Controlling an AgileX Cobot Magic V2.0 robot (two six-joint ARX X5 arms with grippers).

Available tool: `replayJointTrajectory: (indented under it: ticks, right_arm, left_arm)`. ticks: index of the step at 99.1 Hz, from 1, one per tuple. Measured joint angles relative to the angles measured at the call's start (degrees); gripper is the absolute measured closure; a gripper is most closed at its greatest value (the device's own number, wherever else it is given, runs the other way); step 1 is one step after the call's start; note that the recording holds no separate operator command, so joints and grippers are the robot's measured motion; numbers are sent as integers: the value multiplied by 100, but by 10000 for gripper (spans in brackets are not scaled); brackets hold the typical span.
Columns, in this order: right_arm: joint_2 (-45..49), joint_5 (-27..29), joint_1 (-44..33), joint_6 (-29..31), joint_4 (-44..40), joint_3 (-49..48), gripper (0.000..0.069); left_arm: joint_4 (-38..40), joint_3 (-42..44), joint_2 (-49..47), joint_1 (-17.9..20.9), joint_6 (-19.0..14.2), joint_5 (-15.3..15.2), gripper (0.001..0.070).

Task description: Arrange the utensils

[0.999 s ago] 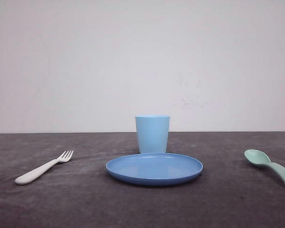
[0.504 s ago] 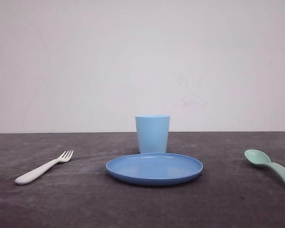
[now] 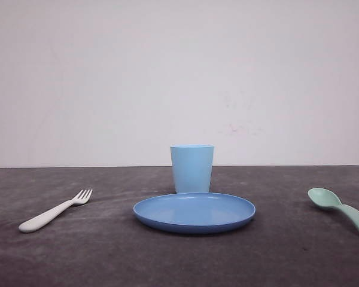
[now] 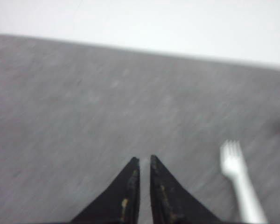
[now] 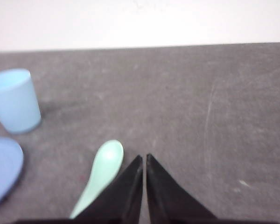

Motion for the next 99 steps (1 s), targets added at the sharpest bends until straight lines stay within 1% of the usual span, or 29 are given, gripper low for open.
replayJointTrajectory:
  ticks: [7,12,20,26,35,46,55,63,71,79,91,99]
  right_arm:
    - [7,-105,0,199,-52,201,677]
    - [17,-192,0,323,-90,455,680]
    - [46,-280,0,463,-166,1021,681]
    - [116,-295,0,505,-258,1510,682]
    - [372,-308,0,525,-570,2304,682]
    - [793,-308,0,472,-1102,3176,682]
    - [1185,-299,0,365,-1565,3847,682]
    - [1576,-269,0,267,-1974,4365,682]
    - [2004,-234,0,170,-2380,4758,682]
    - [2446,-232,0,85,-2603,4927,682]
    - [3117,-216,0,-57,-2931,4929,682]
    - [3556,-72,4,-129,-3176,4929,682]
  left_arm:
    - [463,26,0,0,-223,337,696]
    - [654,140,0,-2,-356,514,696]
    - [699,549,13,0,-533,544,696]
    - [671,960,46,0,-595,586,696]
    - [334,1679,203,-2,-645,656,696]
    - [-621,2691,634,-2,-647,695,696]
    - [-1449,3493,1056,-2,-485,793,696]
    - [-2072,4118,1445,-2,-225,828,696]
    - [-2524,4553,1851,-2,37,831,696]
    - [-2798,4743,2293,-2,210,835,696]
    - [-2946,4745,2942,-2,313,837,696]
    - [-2966,4745,3314,-13,369,831,696]
